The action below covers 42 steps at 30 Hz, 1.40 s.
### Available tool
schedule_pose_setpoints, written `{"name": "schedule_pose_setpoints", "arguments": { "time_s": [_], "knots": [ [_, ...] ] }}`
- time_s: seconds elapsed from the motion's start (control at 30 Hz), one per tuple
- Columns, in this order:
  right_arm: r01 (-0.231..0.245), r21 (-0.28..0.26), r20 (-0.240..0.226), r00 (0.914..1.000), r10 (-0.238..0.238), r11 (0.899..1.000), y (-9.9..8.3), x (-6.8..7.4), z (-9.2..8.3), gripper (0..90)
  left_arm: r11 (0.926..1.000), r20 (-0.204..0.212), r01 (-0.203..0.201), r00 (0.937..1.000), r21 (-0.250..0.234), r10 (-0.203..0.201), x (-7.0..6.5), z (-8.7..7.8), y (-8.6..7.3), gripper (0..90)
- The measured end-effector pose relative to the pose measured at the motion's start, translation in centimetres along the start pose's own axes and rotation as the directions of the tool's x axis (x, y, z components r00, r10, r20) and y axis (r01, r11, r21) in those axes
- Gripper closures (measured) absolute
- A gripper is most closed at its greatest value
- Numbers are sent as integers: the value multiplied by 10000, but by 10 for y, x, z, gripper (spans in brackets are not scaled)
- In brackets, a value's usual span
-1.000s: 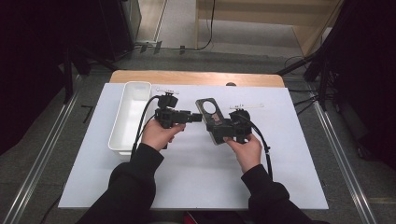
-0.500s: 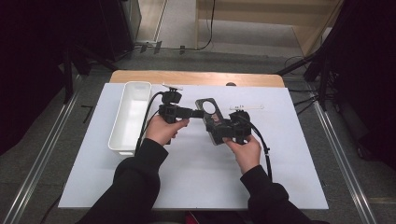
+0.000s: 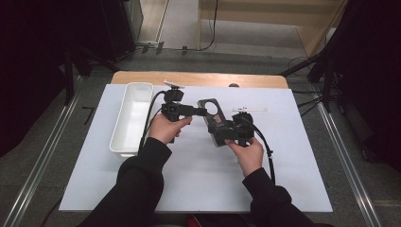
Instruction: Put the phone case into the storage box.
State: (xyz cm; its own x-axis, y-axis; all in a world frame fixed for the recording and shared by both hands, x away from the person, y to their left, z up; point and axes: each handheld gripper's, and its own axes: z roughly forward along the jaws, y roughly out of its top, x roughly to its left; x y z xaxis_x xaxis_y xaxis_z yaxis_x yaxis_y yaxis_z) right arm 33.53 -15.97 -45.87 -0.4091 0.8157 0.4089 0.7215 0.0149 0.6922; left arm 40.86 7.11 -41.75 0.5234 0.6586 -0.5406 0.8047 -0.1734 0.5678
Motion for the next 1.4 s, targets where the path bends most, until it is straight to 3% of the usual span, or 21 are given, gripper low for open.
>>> {"name": "schedule_pose_setpoints", "arguments": {
  "time_s": [0.5,1.03,1.4],
  "knots": [
    [-128,-272,-91,9999,126,9995,-1,1,-2,104,9999,373,138,9992,-82,-135,-7,6,4,422],
    [-203,-304,-176,9996,198,9993,0,2,-1,105,9970,569,777,9954,27,-777,-6,12,5,472],
    [-259,-397,-202,9995,251,9989,0,2,-2,105,9955,805,935,9925,-182,-918,-4,10,7,606]
  ]
}}
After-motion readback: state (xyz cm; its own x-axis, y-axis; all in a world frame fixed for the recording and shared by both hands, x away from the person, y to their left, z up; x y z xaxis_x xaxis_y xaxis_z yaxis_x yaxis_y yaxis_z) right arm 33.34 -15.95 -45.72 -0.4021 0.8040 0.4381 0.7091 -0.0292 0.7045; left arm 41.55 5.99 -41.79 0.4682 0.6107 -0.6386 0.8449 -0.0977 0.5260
